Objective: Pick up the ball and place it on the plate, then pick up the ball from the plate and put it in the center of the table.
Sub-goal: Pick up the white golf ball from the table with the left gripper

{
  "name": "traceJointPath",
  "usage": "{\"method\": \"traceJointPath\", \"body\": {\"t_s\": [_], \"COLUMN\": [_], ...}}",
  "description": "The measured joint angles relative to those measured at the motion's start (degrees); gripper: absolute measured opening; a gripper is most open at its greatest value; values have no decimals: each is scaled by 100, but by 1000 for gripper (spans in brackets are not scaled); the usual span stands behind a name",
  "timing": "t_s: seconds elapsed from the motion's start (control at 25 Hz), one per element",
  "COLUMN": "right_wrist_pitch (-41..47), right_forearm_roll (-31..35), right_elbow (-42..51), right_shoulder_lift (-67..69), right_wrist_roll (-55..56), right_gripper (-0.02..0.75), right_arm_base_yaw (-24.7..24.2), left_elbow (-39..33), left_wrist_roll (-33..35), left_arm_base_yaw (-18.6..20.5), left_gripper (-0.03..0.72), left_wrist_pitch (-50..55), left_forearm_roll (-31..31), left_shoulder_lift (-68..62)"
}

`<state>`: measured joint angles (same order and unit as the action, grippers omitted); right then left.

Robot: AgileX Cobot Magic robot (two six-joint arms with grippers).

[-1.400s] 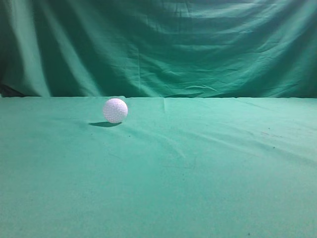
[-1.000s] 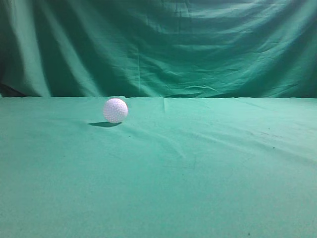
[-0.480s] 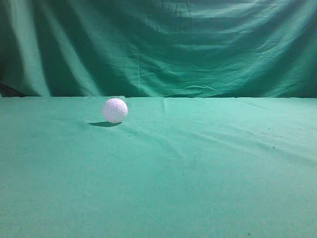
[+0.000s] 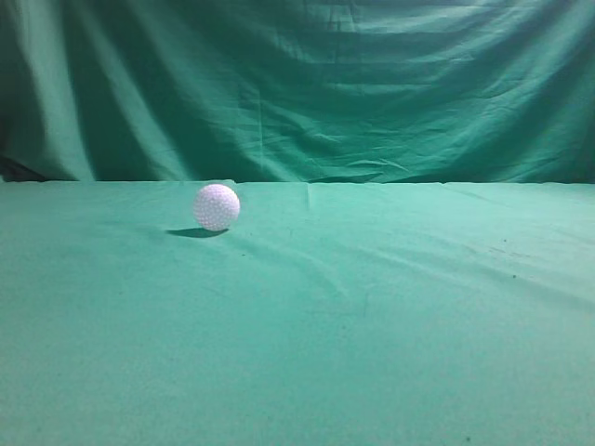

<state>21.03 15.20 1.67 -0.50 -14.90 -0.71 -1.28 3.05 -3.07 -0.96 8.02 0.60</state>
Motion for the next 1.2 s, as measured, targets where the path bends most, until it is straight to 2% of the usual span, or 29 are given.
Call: {"method": "traceJointPath", "body": {"t_s": [0.2,0.32,0.44,0.68,1.0,1.08,1.2], "right_wrist_pitch": [-1156,-1979,-2341,-2411,-2453,-2353,-1859], "right_forearm_roll": [1468,1937,2036,2049,2049,2049,2049], "right_elbow": [0,0,0,-370,-402,-466,-670], "right_shoulder_lift": [0,0,0,0,0,0,48], "right_wrist_roll": [0,0,-16,-515,-625,-625,-792], "right_gripper": [0,0,0,0,0,0,0], "right_arm_base_yaw": [0,0,0,0,0,0,0], "left_elbow": [0,41,369,1329,1601,1717,2174], "left_wrist_roll": [-121,-640,-1151,-1268,-1346,-1369,-1325], "left_arm_base_yaw": [0,0,0,0,0,0,-27], "left_gripper": [0,0,0,0,0,0,0], "left_wrist_pitch": [-1021,-854,-106,1018,-195,-197,500], "left_forearm_roll": [255,306,317,279,270,-164,-807], "left_shoulder_lift": [0,0,-130,-1359,-2359,-2383,-2577]}}
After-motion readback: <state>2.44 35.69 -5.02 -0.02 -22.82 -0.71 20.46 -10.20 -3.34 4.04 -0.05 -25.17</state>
